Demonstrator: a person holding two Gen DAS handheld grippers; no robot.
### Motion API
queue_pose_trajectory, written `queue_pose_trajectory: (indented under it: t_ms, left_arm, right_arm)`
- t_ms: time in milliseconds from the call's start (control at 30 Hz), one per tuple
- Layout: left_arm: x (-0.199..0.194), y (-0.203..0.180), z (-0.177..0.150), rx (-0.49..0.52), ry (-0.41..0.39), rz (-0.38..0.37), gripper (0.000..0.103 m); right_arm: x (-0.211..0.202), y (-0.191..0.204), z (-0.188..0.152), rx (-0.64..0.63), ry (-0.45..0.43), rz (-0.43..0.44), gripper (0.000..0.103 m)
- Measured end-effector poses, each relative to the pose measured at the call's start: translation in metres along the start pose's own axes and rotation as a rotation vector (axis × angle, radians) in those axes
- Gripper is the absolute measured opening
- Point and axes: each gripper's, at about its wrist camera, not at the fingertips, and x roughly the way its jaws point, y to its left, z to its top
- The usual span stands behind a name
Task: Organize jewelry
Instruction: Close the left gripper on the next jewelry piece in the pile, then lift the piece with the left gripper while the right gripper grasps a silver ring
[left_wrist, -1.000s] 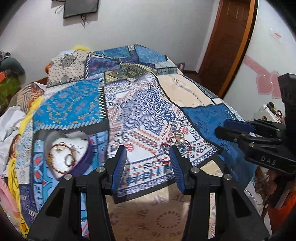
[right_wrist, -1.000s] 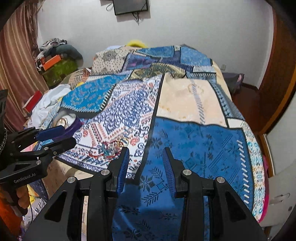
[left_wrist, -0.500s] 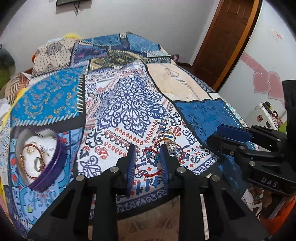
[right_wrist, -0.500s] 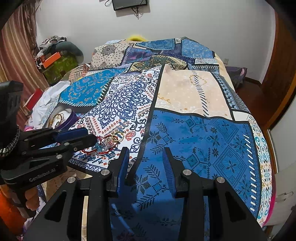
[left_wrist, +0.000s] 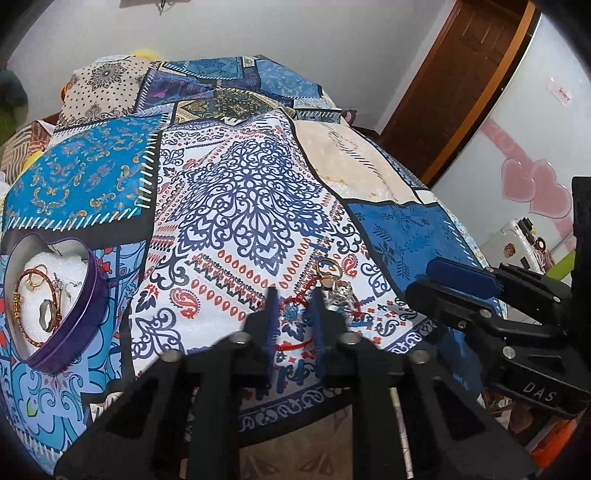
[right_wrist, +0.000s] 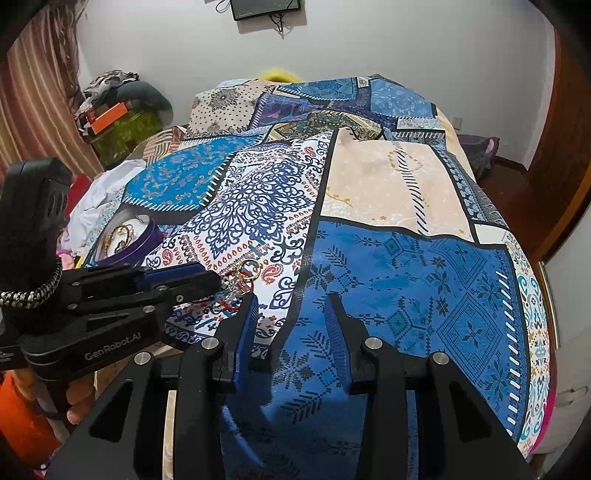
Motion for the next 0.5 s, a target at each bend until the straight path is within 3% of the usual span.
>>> queue_pose_trajectory:
  t_ms: [233, 500]
  left_arm:
    - [-0.013, -0.01, -0.002, 0.032, -0.023, -0.003, 0.002]
    - [-0.055, -0.014, 0.011, 0.045, -0.137, -0.001, 0.002]
  right_arm:
    - [-0.004, -0.003, 0.002, 0.01, -0.01, -0.011, 0.034]
    - [-0.004, 0.001, 0.003, 0.012, -0.01, -0.007, 0.034]
